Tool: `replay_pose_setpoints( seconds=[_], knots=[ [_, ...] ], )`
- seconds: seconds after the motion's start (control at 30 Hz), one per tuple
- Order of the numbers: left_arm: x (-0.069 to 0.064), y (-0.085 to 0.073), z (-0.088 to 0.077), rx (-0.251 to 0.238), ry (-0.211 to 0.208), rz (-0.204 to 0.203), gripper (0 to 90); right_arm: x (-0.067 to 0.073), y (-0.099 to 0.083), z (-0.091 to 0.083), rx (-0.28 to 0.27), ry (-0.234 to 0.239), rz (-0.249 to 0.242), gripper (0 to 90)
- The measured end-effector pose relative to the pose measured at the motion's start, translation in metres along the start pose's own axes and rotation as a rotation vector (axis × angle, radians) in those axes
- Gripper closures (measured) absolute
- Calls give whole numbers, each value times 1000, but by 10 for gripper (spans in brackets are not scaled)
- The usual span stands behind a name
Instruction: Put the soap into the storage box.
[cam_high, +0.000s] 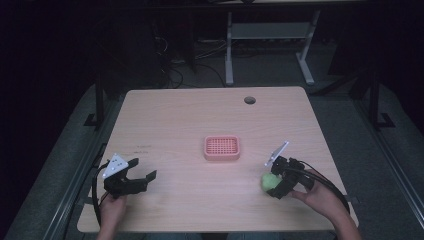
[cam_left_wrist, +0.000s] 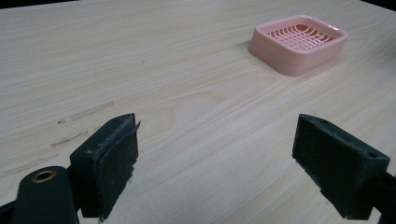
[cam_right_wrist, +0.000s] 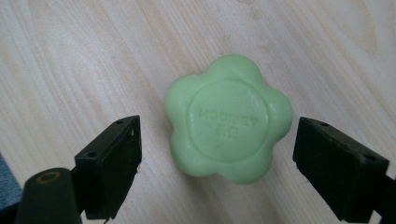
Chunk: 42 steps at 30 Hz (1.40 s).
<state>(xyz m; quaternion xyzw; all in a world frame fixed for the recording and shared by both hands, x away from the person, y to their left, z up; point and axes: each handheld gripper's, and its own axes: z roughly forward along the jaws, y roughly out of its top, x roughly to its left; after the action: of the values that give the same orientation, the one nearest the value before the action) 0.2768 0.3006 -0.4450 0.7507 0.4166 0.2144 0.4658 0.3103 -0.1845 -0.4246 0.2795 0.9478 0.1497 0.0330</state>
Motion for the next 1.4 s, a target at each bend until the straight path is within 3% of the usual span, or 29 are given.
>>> replay_pose_setpoints(
  seconds=[0.33,0.83,0.97,1.4],
  knots=[
    [0,0,1,11,-4,3,141,-4,12,14,75,-10,-31,152],
    [1,0,0,7,-2,-4,140,-6,15,23,102,8,-29,162],
    [1,0,-1,7,0,-4,140,-4,16,25,115,0,-44,223],
    [2,0,-2,1,-3,-11,141,-6,14,26,109,11,-33,241]
  ],
)
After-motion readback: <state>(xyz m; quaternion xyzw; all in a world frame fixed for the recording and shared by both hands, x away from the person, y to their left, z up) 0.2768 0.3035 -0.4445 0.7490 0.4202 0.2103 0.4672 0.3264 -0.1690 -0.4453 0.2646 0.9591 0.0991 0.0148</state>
